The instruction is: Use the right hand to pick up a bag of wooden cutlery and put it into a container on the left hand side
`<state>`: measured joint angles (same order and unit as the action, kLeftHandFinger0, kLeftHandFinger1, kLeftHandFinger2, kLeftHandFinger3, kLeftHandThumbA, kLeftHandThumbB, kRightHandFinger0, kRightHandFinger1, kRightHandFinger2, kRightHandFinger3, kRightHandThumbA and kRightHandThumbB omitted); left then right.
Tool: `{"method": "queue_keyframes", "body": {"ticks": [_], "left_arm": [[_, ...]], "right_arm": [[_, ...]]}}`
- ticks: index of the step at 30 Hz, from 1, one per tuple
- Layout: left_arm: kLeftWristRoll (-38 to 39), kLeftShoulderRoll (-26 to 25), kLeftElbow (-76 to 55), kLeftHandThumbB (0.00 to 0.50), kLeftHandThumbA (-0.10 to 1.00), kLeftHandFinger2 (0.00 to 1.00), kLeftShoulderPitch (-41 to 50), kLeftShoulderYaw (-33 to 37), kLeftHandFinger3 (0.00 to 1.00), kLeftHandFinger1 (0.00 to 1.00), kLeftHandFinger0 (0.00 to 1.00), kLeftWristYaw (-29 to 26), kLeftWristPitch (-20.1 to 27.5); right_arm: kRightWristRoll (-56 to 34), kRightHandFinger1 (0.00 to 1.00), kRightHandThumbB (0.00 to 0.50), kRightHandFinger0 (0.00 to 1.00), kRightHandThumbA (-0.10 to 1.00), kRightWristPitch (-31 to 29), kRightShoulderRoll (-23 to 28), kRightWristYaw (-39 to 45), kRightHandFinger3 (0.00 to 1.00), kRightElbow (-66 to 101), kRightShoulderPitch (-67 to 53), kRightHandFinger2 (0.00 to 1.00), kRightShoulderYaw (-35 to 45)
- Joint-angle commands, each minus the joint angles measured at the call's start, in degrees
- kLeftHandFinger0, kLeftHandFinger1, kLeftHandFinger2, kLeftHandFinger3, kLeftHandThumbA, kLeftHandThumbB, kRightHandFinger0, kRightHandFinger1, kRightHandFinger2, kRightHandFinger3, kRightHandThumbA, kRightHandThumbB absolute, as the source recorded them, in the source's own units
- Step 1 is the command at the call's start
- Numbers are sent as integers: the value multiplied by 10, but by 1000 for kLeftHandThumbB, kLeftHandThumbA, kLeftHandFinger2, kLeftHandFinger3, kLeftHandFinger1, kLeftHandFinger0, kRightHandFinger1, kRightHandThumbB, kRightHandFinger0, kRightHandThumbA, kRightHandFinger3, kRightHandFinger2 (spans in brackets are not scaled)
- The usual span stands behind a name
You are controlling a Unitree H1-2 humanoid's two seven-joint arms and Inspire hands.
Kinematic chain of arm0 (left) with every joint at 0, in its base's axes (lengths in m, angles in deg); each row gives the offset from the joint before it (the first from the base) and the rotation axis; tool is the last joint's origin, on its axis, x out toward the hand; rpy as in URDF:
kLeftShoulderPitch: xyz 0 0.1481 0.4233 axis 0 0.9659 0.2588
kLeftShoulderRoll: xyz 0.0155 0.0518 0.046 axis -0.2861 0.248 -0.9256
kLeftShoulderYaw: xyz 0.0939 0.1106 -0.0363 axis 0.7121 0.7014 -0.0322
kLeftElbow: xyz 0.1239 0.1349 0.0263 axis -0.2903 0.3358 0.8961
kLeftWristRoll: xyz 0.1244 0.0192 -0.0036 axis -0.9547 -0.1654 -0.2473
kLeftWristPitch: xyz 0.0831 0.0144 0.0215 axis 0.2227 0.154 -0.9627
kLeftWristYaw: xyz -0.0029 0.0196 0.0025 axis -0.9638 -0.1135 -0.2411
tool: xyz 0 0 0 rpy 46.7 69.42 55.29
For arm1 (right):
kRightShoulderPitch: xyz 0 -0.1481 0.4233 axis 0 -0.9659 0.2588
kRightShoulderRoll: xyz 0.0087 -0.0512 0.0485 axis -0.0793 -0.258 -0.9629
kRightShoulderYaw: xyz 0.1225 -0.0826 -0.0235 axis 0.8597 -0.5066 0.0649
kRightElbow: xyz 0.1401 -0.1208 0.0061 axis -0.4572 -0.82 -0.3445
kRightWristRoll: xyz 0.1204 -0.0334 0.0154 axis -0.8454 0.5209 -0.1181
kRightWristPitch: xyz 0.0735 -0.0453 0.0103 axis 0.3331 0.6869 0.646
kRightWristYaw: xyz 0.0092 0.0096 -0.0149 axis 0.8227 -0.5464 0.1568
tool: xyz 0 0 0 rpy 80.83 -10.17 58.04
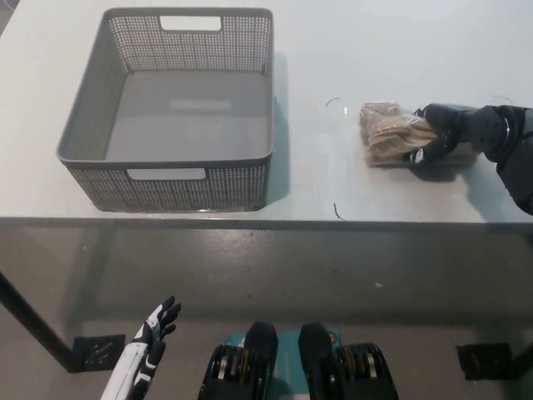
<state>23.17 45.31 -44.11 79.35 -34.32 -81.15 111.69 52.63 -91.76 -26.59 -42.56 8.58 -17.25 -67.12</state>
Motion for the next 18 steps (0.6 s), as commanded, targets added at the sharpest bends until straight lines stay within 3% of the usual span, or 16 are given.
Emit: {"method": "queue_keyframes", "body": {"ticks": [1, 2, 7, 9, 11, 18], "left_arm": [[5, -7, -12, 139, 1000, 1000, -14, -8, 1000, 1000, 1000, 3, 22], [4, -7, -12, 139, 1000, 1000, -15, -8, 1000, 1000, 1000, 4, 22], [3, -9, -10, 123, 1000, 1000, -18, -7, 1000, 1000, 1000, 5, 22], [2, -9, -11, 119, 1000, 1000, -19, -7, 1000, 1000, 1000, 4, 22], [1, -7, -12, 119, 1000, 1000, -18, -8, 1000, 1000, 1000, 4, 22], [1, -8, -8, 115, 1000, 1000, -22, -9, 1000, 1000, 1000, 7, 22]], "right_arm": [[-9, 556, 161, 57, -100, -58, 7, -166, 918, 1, 0, 889, 25], [-8, 625, 166, 110, -100, -61, 7, -185, 947, 2, 1, 960, 26], [-18, 594, 108, 58, -100, -85, 11, -230, 865, 5, 3, 983, 45], [-25, 604, 107, 55, -100, -89, 11, -234, 914, 7, 7, 986, 56], [-31, 604, 137, 65, -100, -104, 12, -242, 921, 8, 11, 974, 67], [-64, 476, 125, 1, -100, -140, 13, -261, 868, 16, 35, 865, 125]]}}
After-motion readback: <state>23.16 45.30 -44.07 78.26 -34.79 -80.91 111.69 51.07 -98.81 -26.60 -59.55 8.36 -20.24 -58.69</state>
